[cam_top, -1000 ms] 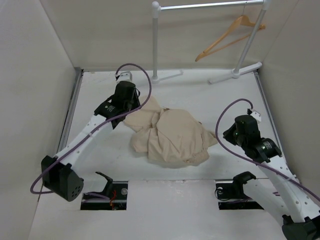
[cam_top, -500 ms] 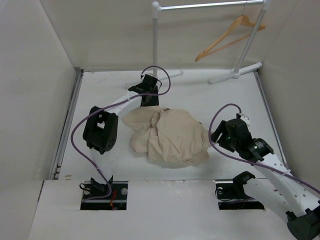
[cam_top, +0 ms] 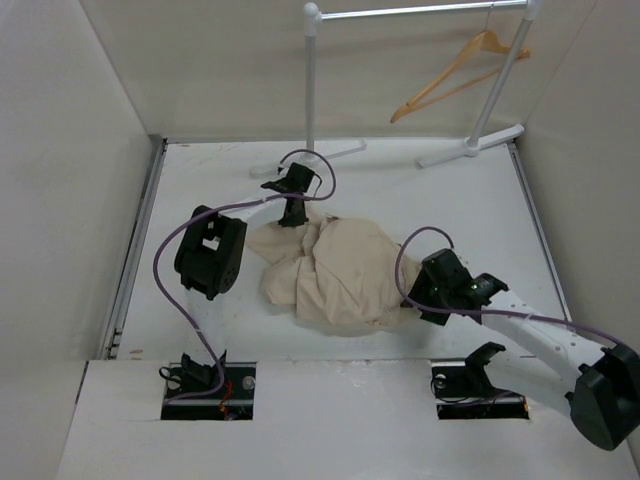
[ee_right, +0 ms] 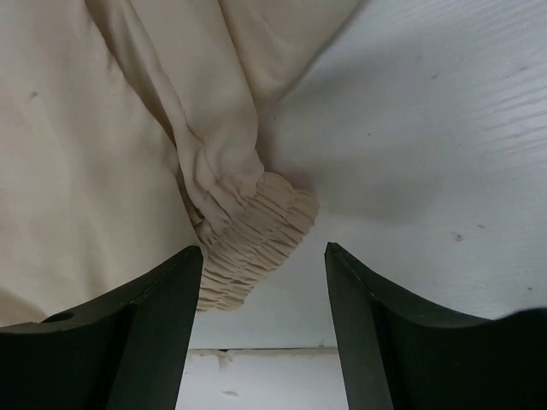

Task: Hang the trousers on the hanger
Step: Flatten out the trousers at the center of the board.

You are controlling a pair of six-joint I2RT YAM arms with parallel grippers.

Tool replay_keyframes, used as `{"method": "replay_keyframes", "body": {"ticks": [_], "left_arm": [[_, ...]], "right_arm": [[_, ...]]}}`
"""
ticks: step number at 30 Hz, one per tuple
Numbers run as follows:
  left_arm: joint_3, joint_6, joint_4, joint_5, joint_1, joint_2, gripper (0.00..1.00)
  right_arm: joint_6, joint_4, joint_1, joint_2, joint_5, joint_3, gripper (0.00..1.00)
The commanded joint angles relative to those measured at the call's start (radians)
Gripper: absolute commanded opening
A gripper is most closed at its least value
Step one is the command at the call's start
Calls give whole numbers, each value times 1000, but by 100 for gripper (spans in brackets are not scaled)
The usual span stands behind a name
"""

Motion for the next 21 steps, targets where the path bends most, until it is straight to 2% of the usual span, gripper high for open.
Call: {"method": "replay_keyframes", "body": {"ticks": [1,3,6,7,8,12,16,18,21], "left_arm": [[-112,-65,-4,-84,66,-150,7],[-188,-84,10,-101,106,-229,6],[-258,-94,23,-85,154,-292,6],[-277,-104,20,-78,171,-310,5],[-283,-116,15,-69,180,-328,4],[-254,-156,12,-47,212,-450,4],[-156,-173,-45,-13,237,-523,4],[-148,-185,-54,-9,243,-571,4],[-174,-206,-60,5,255,-644,7]], "right_arm": [[99,131,12,55,-67,-33,63],[115,180,13,117,-85,-41,57],[110,215,13,187,-52,-9,28],[101,221,18,197,-3,20,16],[75,220,33,197,48,59,10],[-154,163,58,161,244,328,5],[-392,50,113,164,318,728,4],[-477,-7,184,178,346,937,4],[-587,-27,382,184,421,1172,4]]}}
